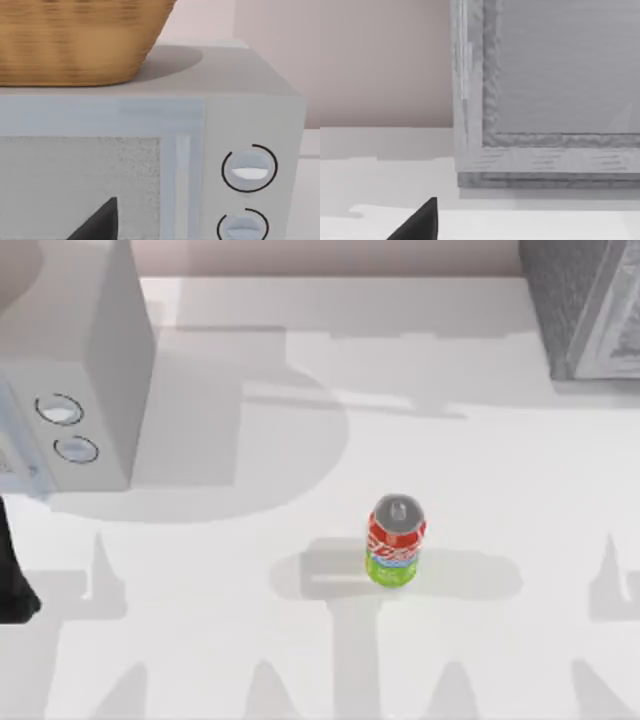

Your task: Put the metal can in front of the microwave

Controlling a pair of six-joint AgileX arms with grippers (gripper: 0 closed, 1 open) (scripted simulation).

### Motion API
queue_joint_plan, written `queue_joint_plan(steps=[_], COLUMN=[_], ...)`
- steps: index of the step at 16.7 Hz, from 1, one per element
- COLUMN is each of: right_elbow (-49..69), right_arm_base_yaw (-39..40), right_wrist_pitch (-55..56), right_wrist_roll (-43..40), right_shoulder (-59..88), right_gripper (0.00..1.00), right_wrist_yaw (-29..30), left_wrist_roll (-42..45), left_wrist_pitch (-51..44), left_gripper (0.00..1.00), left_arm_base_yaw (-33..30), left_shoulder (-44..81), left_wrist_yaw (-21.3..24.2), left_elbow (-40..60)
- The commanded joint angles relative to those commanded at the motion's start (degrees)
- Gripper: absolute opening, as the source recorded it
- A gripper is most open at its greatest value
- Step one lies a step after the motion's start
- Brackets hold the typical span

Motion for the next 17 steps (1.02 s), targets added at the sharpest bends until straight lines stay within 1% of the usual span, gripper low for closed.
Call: queue_joint_plan(steps=[4, 8, 12, 17], right_elbow=[0.00, 0.00, 0.00, 0.00], right_arm_base_yaw=[0.00, 0.00, 0.00, 0.00], right_wrist_pitch=[0.00, 0.00, 0.00, 0.00], right_wrist_roll=[0.00, 0.00, 0.00, 0.00], right_shoulder=[0.00, 0.00, 0.00, 0.00], right_gripper=[1.00, 1.00, 1.00, 1.00], right_wrist_yaw=[0.00, 0.00, 0.00, 0.00], left_wrist_roll=[-0.04, -0.23, -0.49, -0.83], left_wrist_pitch=[-0.96, -6.74, -16.64, -32.73], left_gripper=[1.00, 1.00, 1.00, 1.00], left_arm_base_yaw=[-0.54, -3.81, -9.41, -18.57], left_shoulder=[1.50, 10.59, 26.26, 51.93], left_wrist_yaw=[0.01, 0.05, 0.10, 0.14], left_elbow=[1.49, 10.47, 25.80, 50.69])
